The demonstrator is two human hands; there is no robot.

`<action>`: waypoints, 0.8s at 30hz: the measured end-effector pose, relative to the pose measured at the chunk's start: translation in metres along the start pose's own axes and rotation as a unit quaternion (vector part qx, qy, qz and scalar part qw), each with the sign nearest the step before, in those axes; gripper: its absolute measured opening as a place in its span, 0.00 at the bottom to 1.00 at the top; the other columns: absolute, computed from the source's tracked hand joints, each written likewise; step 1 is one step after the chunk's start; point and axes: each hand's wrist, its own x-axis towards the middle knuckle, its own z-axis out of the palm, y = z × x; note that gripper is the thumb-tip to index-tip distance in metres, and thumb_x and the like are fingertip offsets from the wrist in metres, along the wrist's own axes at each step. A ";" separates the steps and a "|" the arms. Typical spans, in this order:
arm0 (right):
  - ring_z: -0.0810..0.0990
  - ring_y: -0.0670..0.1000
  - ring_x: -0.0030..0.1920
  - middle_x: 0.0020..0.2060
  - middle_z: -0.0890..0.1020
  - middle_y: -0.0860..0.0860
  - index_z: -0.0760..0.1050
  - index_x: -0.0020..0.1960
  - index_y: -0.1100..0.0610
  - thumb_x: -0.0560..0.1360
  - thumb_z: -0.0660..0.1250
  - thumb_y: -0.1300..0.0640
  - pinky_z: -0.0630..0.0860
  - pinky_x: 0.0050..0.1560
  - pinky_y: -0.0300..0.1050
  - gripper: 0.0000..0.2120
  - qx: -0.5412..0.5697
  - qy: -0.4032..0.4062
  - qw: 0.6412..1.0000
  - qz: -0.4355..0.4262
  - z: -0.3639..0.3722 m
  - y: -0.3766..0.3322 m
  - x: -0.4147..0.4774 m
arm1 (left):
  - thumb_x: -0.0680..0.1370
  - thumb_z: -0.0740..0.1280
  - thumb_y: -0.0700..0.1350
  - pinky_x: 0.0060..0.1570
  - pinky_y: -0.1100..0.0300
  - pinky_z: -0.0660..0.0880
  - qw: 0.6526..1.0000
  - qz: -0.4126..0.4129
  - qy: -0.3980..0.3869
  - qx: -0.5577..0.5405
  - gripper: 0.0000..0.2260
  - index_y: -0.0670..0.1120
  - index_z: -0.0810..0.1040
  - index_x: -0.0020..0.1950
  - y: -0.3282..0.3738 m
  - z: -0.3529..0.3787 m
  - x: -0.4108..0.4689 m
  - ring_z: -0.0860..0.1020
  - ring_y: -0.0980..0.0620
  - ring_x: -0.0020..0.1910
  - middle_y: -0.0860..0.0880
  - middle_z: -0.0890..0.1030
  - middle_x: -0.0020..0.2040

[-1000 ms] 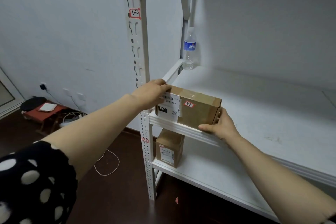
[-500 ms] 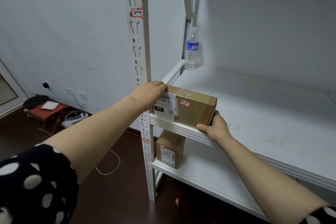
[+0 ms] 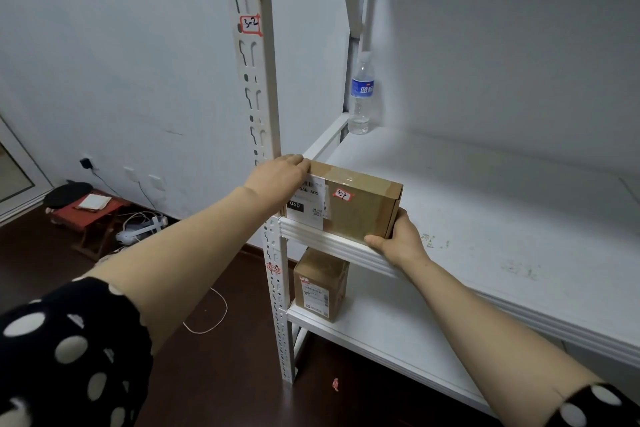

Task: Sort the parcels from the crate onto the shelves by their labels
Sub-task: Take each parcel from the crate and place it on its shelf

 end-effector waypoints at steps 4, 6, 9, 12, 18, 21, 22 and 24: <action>0.74 0.54 0.61 0.61 0.75 0.55 0.63 0.69 0.60 0.71 0.72 0.64 0.68 0.55 0.39 0.30 0.006 0.000 1.000 -0.004 0.001 0.001 0.004 | 0.80 0.59 0.34 0.62 0.50 0.71 1.000 -0.006 0.015 0.002 0.20 0.40 0.63 0.72 0.004 0.005 0.003 0.66 0.45 0.70 0.43 0.68 0.69; 0.74 0.53 0.60 0.61 0.75 0.55 0.63 0.69 0.60 0.71 0.72 0.65 0.67 0.54 0.38 0.30 0.009 0.000 1.000 -0.008 0.001 0.001 0.006 | 0.80 0.58 0.34 0.64 0.51 0.70 1.000 -0.009 0.021 -0.002 0.21 0.39 0.62 0.72 0.005 0.007 0.004 0.64 0.45 0.71 0.42 0.67 0.70; 0.73 0.49 0.55 0.61 0.75 0.54 0.63 0.69 0.61 0.72 0.71 0.66 0.67 0.52 0.37 0.29 0.007 -0.002 1.000 -0.013 0.000 0.001 0.009 | 0.79 0.58 0.34 0.60 0.52 0.71 1.000 -0.015 0.025 -0.008 0.19 0.39 0.63 0.71 0.005 0.008 0.007 0.66 0.45 0.69 0.43 0.69 0.67; 0.74 0.51 0.58 0.62 0.75 0.54 0.62 0.69 0.61 0.72 0.71 0.65 0.67 0.54 0.37 0.30 0.002 -0.002 1.000 -0.015 0.000 0.002 0.011 | 0.77 0.62 0.32 0.61 0.53 0.70 1.000 -0.016 0.023 -0.007 0.22 0.39 0.63 0.70 0.006 0.011 0.011 0.66 0.44 0.69 0.42 0.70 0.66; 0.73 0.54 0.62 0.61 0.75 0.53 0.62 0.70 0.60 0.72 0.71 0.65 0.66 0.55 0.36 0.30 0.000 -0.010 1.000 -0.024 -0.001 0.006 0.016 | 0.75 0.66 0.32 0.67 0.51 0.67 1.000 -0.010 0.012 0.013 0.29 0.37 0.59 0.74 0.007 0.012 0.011 0.62 0.43 0.72 0.40 0.65 0.71; 0.75 0.54 0.60 0.58 0.76 0.52 0.63 0.68 0.58 0.70 0.74 0.64 0.68 0.55 0.39 0.31 0.005 -0.010 1.000 -0.020 0.001 0.010 0.018 | 0.77 0.60 0.32 0.69 0.51 0.64 1.000 -0.015 0.012 0.006 0.28 0.37 0.54 0.75 0.013 0.006 0.006 0.58 0.43 0.74 0.40 0.61 0.74; 0.75 0.54 0.60 0.58 0.76 0.52 0.63 0.66 0.58 0.69 0.75 0.62 0.70 0.56 0.41 0.31 0.006 -0.009 1.000 -0.018 0.002 0.012 0.018 | 0.78 0.58 0.32 0.71 0.52 0.61 1.000 -0.016 0.017 0.005 0.28 0.37 0.52 0.76 0.015 0.004 0.004 0.56 0.43 0.75 0.40 0.59 0.75; 0.75 0.55 0.60 0.59 0.75 0.54 0.62 0.64 0.58 0.67 0.76 0.59 0.72 0.59 0.46 0.31 0.000 -0.003 1.000 -0.014 0.001 0.016 0.018 | 0.77 0.57 0.33 0.74 0.54 0.55 0.999 -0.019 0.030 0.008 0.30 0.38 0.49 0.77 0.023 -0.003 -0.003 0.54 0.44 0.76 0.41 0.56 0.76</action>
